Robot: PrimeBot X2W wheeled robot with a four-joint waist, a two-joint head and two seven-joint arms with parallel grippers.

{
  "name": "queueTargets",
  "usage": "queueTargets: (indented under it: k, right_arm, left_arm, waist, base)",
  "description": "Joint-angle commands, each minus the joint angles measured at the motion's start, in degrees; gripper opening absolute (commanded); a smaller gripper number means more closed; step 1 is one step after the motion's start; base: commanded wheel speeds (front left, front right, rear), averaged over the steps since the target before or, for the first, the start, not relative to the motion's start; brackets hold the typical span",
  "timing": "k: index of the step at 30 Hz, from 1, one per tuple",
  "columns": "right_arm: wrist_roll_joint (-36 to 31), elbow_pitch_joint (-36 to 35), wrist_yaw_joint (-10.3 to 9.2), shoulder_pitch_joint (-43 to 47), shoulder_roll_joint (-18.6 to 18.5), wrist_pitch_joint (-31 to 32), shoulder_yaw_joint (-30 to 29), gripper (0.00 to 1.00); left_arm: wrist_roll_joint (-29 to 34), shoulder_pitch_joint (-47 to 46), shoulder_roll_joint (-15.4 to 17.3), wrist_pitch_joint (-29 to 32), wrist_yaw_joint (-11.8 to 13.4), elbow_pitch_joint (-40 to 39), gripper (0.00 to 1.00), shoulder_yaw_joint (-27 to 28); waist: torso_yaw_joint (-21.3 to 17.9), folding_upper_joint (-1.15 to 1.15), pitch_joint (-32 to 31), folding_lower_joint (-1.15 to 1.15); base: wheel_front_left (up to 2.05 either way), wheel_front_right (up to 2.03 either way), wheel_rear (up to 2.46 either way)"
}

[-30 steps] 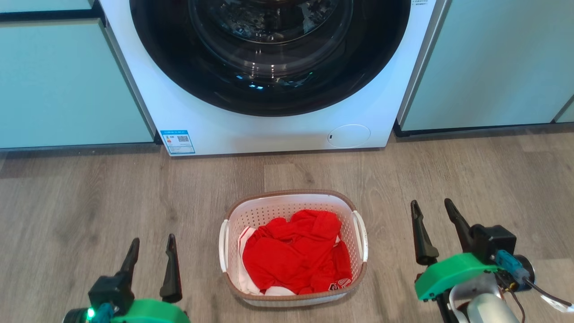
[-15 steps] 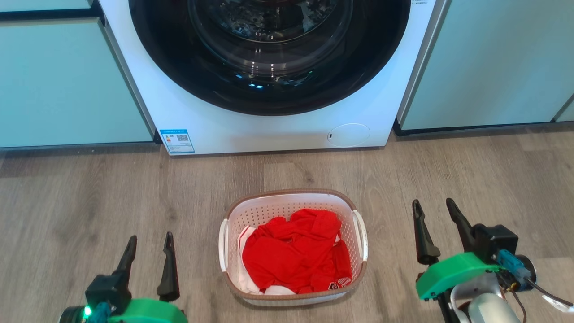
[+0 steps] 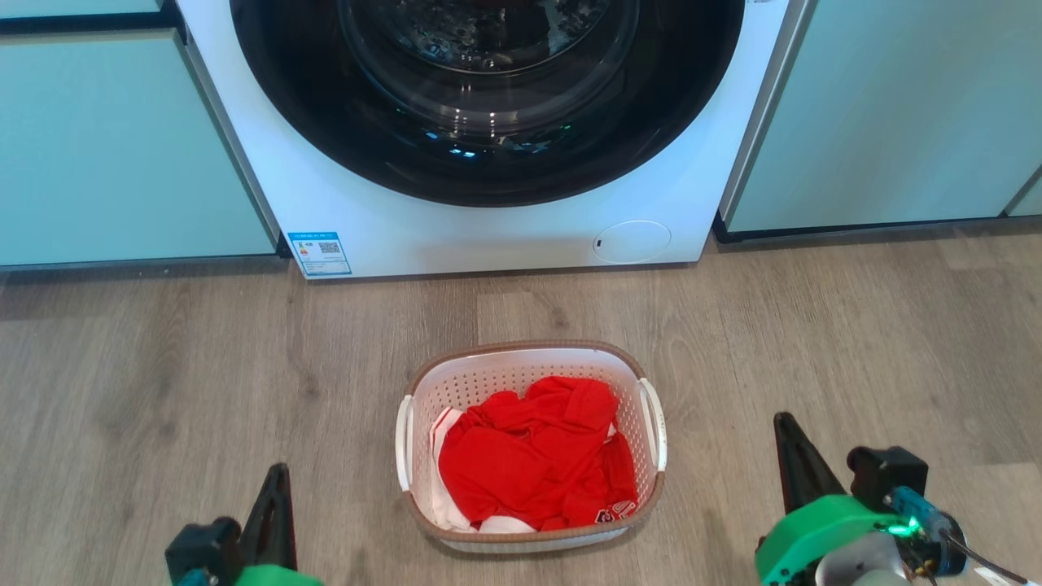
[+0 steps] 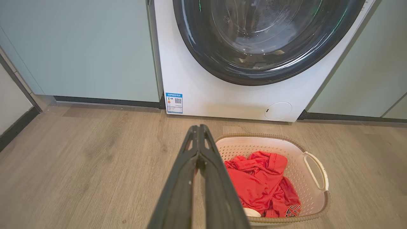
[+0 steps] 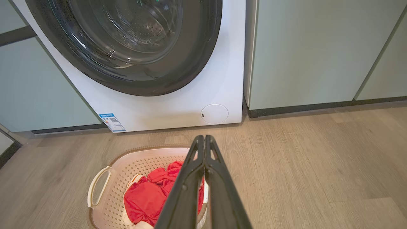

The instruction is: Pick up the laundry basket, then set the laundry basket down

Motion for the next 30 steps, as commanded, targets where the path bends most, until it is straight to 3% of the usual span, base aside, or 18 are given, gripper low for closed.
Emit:
queueTargets:
  k: [1, 30]
  right_arm:
    - [1.8, -1.8, 0.0, -1.5, -0.2, 0.3, -0.3, 0.0]
    - [20.2, -2.4, 0.04, -2.7, -1.1, 4.1, -2.2, 0.0]
  left_arm:
    - [-1.8, -1.3, 0.0, 0.4, -0.2, -1.5, 0.0, 0.2]
    - [-20.9, -4.9, 0.5, 4.5, -2.0, -0.2, 0.0, 2.2]
  waist:
    - [0.0, 0.0, 0.0, 0.0]
    - [0.2, 0.0, -0.1, 0.0]
  base:
    - [0.0, 0.0, 0.0]
    - [0.0, 0.0, 0.0]
